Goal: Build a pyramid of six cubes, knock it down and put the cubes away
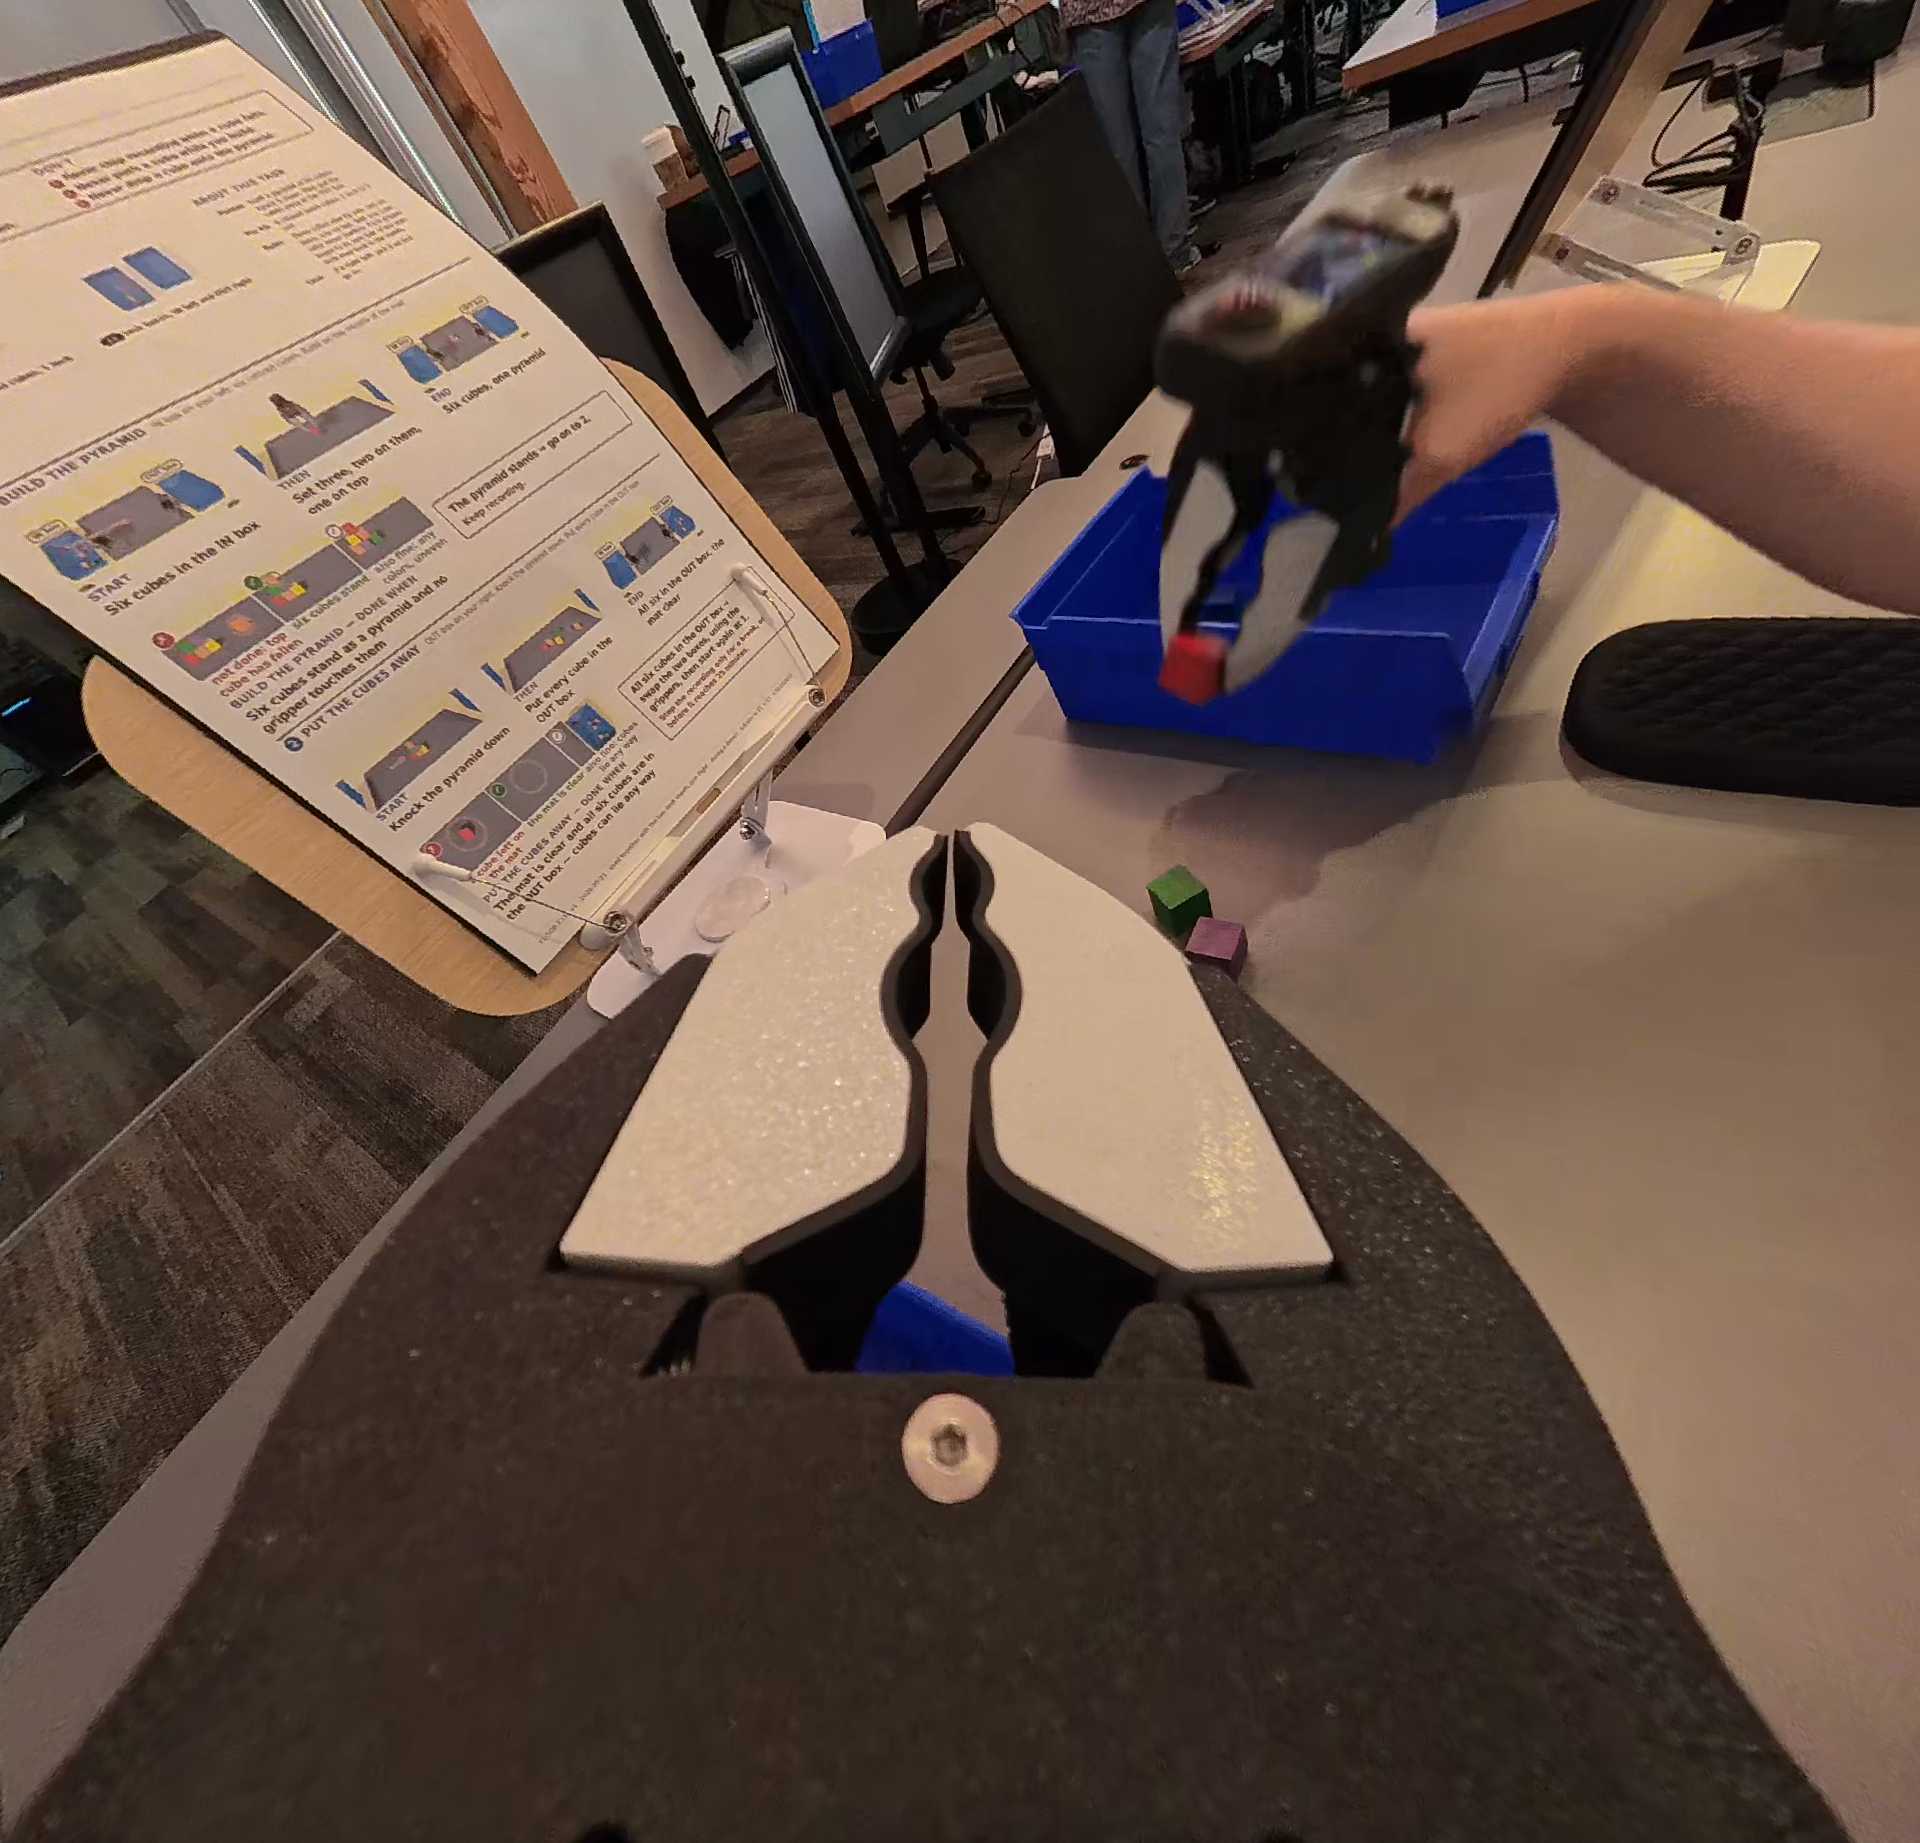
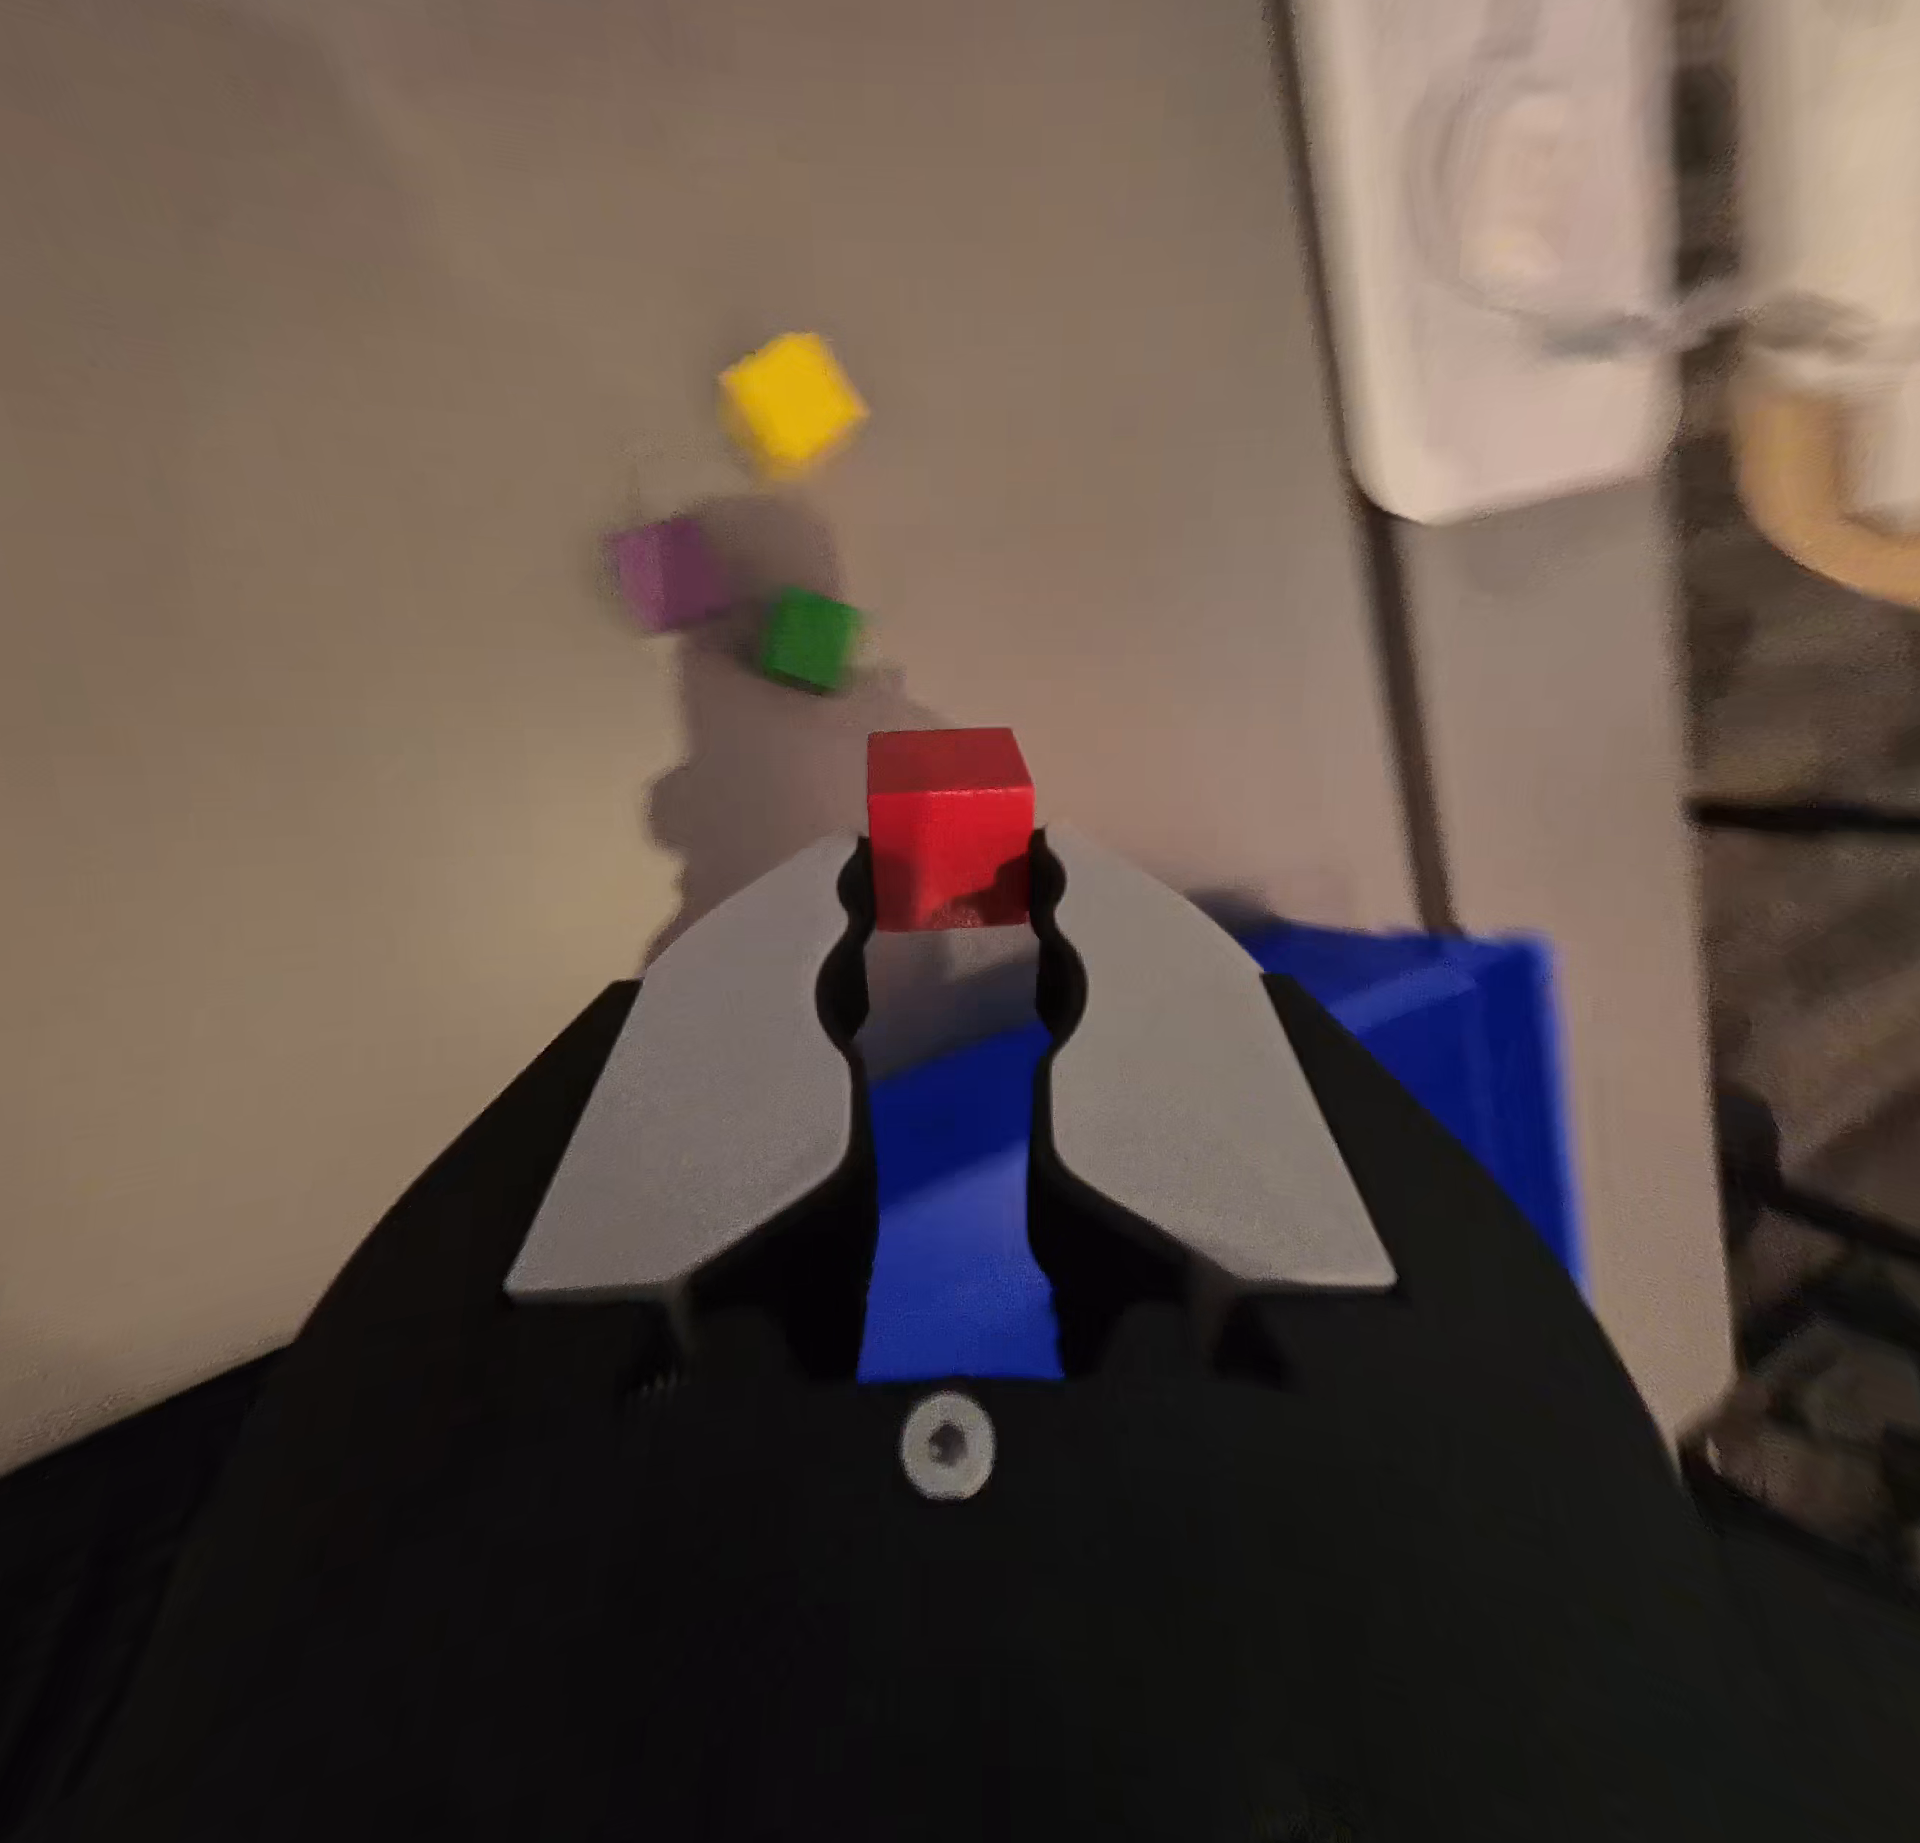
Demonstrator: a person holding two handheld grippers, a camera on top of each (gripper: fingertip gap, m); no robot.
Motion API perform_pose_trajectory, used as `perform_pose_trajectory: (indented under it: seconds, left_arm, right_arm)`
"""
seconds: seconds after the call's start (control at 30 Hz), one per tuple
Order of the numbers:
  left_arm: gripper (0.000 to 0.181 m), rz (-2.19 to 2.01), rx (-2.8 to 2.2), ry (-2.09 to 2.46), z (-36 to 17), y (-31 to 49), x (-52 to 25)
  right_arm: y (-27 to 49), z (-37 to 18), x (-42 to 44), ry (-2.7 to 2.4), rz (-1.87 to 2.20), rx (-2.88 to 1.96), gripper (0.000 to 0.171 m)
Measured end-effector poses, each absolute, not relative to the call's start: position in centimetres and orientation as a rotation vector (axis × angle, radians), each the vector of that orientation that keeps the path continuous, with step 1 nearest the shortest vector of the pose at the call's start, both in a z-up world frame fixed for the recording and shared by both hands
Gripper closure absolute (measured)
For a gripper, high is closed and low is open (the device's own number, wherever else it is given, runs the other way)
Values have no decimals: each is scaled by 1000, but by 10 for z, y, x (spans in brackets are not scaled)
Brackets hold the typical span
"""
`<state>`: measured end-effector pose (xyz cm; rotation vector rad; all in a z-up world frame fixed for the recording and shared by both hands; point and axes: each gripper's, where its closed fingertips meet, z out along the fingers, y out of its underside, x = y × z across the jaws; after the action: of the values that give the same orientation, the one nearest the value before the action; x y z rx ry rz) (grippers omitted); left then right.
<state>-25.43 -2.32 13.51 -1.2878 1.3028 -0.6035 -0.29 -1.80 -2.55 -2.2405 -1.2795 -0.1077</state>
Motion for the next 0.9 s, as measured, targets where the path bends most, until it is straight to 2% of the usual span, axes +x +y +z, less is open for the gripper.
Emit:
perform_pose_trajectory:
  seconds: [0.1, 0.27, 0.43, 0.6, 0.7, 0.8, 0.9]
  left_arm:
    - [181, -607, -1288, 1303, 135, -23, -255]
    - [180, -608, -1278, 1303, 137, -25, -256]
    - [180, -617, -1279, 1306, 137, -26, -254]
    - [180, -604, -1283, 1330, 133, -30, -249]
    - [180, -595, -1274, 1336, 135, -33, -249]
    - [180, -599, -1263, 1331, 137, -35, -249]
    - [180, -603, -1267, 1330, 137, -34, -248]
  right_arm:
    - [-13, -3, 75, -945, -143, -2382, 141]
    - [-40, -66, 172, -617, -158, -2745, 141]
    - [-62, -122, 195, -547, -150, -2921, 140]
    - [-65, -138, 201, -507, -158, -2948, 139]
    - [-59, -124, 202, -424, -135, -2904, 123]
    - [-35, -69, 165, -452, -87, -2677, 123]
    - [-13, -10, 86, -651, -15, -2387, 122]
